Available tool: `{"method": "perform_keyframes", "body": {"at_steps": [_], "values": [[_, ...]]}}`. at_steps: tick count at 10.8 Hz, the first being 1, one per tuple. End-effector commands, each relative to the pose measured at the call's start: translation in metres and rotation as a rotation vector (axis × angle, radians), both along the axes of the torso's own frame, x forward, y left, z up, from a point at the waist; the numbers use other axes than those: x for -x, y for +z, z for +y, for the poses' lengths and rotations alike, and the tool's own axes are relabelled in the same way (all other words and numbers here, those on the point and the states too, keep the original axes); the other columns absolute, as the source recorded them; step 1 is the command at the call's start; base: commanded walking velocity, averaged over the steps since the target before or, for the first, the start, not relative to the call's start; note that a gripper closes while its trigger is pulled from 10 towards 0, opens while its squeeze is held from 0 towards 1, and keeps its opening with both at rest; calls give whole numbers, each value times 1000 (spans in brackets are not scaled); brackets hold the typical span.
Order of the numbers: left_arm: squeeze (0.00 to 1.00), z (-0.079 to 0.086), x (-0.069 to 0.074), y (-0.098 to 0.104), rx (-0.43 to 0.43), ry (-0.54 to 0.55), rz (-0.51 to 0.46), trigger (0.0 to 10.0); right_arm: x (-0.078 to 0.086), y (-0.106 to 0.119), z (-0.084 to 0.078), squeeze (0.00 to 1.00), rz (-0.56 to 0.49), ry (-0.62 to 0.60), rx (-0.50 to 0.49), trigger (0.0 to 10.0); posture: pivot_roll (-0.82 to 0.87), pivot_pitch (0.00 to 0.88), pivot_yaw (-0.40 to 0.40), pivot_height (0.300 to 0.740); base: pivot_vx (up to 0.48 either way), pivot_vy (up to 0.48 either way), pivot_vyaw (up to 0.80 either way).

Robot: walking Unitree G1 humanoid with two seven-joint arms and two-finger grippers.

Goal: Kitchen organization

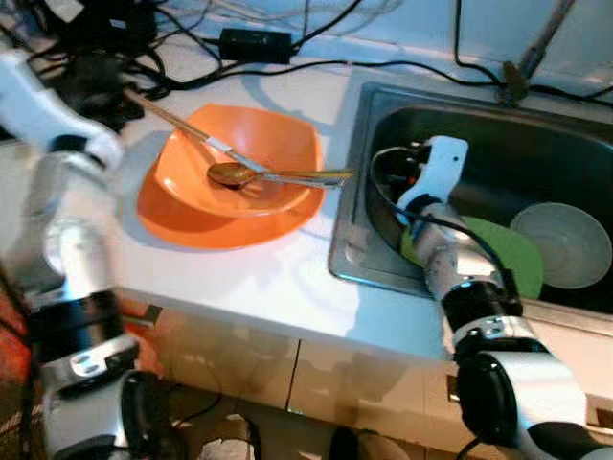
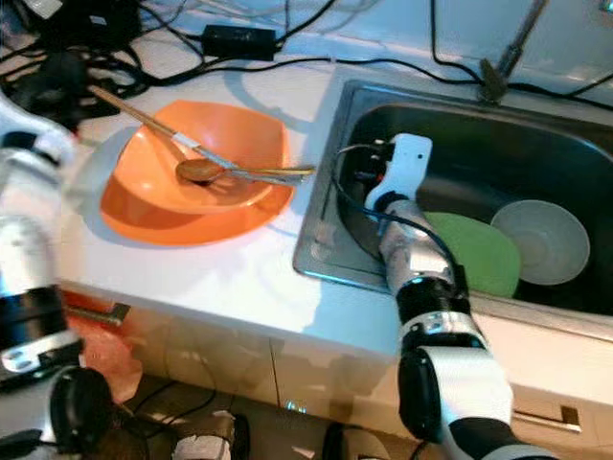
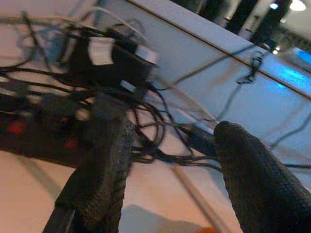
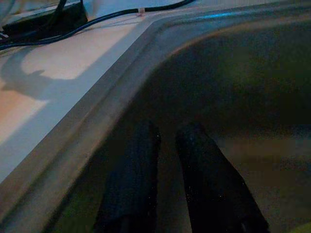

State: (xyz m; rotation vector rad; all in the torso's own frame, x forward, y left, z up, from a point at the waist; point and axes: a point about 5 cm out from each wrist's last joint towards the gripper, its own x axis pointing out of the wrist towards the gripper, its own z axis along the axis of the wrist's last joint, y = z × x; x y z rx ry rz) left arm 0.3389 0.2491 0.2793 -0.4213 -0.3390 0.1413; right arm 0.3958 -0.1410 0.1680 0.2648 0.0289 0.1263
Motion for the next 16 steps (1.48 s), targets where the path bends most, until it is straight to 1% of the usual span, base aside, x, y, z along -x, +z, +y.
{"method": "perform_keyframes", "body": {"at_steps": [1, 2, 3, 4, 5, 6, 7, 9, 12, 14, 15, 16], "values": [[0, 2, 0, 4, 3, 0, -6, 10000, -1, 6, -19, 0, -29, -65, 4, 10000, 147, 126, -42, 723, 0, 0, 0], [0, 7, 2, 2, 8, -5, 2, 10000, -2, 15, -41, 0, -53, -125, 11, 10000, 145, 128, -43, 723, 0, 0, 0], [0, 10, 1, -4, 31, -31, 20, 10000, -2, 26, -48, 0, -106, -122, 2, 10000, 140, 127, -46, 723, 0, 0, 0], [0, 10, -1, -7, 24, -48, 37, 10000, -2, 31, -47, 0, -135, -103, 7, 10000, 137, 125, -44, 723, 0, 0, 0], [0, 7, -3, -9, 18, -82, 48, 10000, -2, 32, -47, 0, -141, -99, 13, 10000, 135, 123, -40, 723, 0, 0, 0], [0, 4, -7, -15, 28, -164, 78, 10000, -1, 31, -52, 0, -147, -94, 11, 10000, 132, 118, -33, 723, 0, 0, 0], [0, 5, -8, -17, 20, -182, 86, 10000, 0, 31, -52, 0, -148, -86, 29, 10000, 128, 117, -31, 723, 0, 0, 0], [0, 10, -12, -18, 59, -210, 92, 10000, 2, 31, -54, 0, -157, -85, 19, 10000, 117, 112, -19, 723, 0, 0, 0], [0, -1, -21, -18, 94, -310, 86, 10000, 4, 26, -51, 0, -157, -85, -3, 10000, 106, 110, -4, 723, 0, 0, 0], [0, -8, -26, -21, 98, -349, 106, 10000, 5, 26, -50, 0, -156, -83, -9, 10000, 101, 120, -1, 723, 0, 0, 0], [0, -8, -29, -24, 103, -341, 132, 10000, 5, 25, -49, 0, -155, -84, -11, 10000, 99, 121, 0, 723, 0, 0, 0], [0, -9, -31, -24, 108, -339, 137, 10000, 6, 25, -50, 0, -154, -85, -11, 10000, 95, 122, 1, 723, 0, 0, 0]]}}
